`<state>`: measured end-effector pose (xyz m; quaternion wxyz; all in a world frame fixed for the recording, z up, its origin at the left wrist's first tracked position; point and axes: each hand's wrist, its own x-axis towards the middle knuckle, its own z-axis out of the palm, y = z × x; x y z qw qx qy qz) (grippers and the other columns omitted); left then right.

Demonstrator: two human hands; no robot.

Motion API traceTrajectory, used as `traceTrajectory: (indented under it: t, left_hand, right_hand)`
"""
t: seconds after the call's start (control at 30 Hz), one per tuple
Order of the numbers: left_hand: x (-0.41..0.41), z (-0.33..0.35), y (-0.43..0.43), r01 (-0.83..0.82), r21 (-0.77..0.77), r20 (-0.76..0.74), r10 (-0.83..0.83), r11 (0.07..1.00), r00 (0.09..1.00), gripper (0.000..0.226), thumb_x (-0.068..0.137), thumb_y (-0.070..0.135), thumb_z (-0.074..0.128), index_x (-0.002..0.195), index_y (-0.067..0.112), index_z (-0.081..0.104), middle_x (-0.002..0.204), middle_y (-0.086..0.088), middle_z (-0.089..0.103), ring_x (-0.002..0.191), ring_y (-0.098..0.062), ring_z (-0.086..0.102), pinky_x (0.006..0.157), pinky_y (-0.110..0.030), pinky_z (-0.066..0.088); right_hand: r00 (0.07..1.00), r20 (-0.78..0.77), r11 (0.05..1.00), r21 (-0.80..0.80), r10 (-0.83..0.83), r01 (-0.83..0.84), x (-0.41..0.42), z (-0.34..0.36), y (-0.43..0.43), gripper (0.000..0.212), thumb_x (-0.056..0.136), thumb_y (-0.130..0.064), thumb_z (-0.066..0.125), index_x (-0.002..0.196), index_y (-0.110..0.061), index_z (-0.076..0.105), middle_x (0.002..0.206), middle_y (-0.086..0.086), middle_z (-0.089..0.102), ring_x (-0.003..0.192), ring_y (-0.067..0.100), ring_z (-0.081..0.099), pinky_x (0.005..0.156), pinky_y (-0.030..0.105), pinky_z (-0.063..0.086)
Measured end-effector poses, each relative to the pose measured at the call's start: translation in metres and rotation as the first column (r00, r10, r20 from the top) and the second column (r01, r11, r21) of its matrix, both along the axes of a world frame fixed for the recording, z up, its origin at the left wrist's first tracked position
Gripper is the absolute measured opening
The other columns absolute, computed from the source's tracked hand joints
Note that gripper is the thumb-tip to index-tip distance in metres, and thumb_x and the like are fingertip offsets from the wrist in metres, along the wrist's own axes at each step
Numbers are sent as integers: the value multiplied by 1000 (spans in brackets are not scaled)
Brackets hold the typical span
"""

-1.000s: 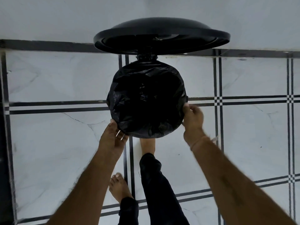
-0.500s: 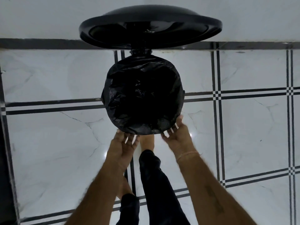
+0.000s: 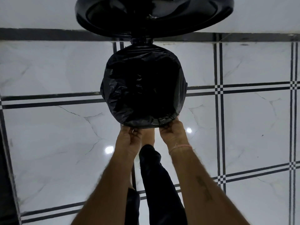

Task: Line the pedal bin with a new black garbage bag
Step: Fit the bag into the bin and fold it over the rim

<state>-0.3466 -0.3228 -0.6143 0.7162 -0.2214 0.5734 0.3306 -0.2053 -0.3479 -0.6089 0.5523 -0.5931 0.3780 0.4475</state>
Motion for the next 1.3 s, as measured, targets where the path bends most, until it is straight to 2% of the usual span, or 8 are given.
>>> traceTrajectory:
  t: [0.13, 0.33, 0.53, 0.8, 0.9, 1.0, 1.2, 1.3]
  left_hand:
    - [-14, 5, 4, 144, 17, -16, -144, 989, 989, 8, 100, 6, 59, 96, 4, 66, 82, -8, 74, 66, -13, 74, 71, -29, 65]
    - [-37, 21, 35, 209, 127, -123, -194, 970, 973, 44, 98, 53, 55, 101, 14, 75, 105, -4, 78, 99, -21, 76, 86, -39, 62]
    - [-45, 11, 62, 290, 75, -55, -286, 954, 957, 14, 102, 22, 62, 97, 11, 71, 86, -2, 74, 80, -15, 71, 67, -26, 64]
    - [-63, 2, 73, 506, 149, -257, -461, 850, 850, 9, 100, 8, 62, 99, 12, 70, 88, -2, 78, 80, -16, 75, 64, -26, 62]
    - [-67, 13, 73, 554, 254, -331, -467, 793, 820, 27, 106, 35, 51, 107, 15, 70, 98, -1, 78, 95, -18, 75, 78, -32, 61]
    - [-66, 21, 84, 594, 245, -298, -524, 766, 798, 47, 94, 59, 59, 117, 20, 71, 102, 2, 79, 100, -18, 76, 82, -34, 61]
    - [-57, 12, 89, 367, 205, -109, -352, 907, 930, 29, 96, 37, 65, 94, 15, 83, 105, -2, 79, 105, -23, 75, 79, -37, 63]
    - [-61, 6, 89, 310, 172, -53, -305, 935, 951, 32, 98, 37, 65, 119, 15, 74, 119, -3, 75, 115, -25, 72, 82, -42, 63]
  right_hand:
    - [999, -23, 999, -12, 32, -32, 15, 7, 1, 25, 108, -13, 52, 93, -4, 70, 70, 9, 77, 66, 21, 76, 53, 29, 63]
    - [992, 28, 991, 34, 125, -126, 43, 21, 10, 37, 102, -46, 59, 108, -11, 70, 106, 9, 74, 102, 30, 70, 82, 47, 61]
    - [955, -24, 954, -41, 295, -296, 62, 12, 20, 39, 107, -38, 53, 129, -11, 70, 112, 10, 78, 104, 27, 73, 73, 42, 67]
    - [868, -99, 849, -181, 486, -496, 87, 13, 26, 30, 107, -37, 54, 87, -18, 66, 81, -4, 67, 79, 13, 59, 69, 31, 45]
    - [886, -8, 876, -149, 463, -459, 86, 14, 31, 31, 105, -44, 56, 87, -19, 65, 87, -5, 66, 80, 14, 60, 64, 28, 47]
    - [895, -10, 893, -62, 446, -446, 88, 11, 35, 36, 95, -52, 66, 100, -17, 71, 106, -2, 74, 102, 20, 70, 88, 30, 56]
    - [911, -40, 911, 67, 410, -407, 89, 4, 34, 28, 103, -29, 56, 84, -15, 71, 78, 1, 73, 66, 18, 63, 60, 25, 34]
    - [924, -2, 919, 106, 382, -379, 85, 2, 29, 31, 107, -35, 54, 106, -13, 75, 85, 3, 76, 69, 18, 67, 58, 24, 45]
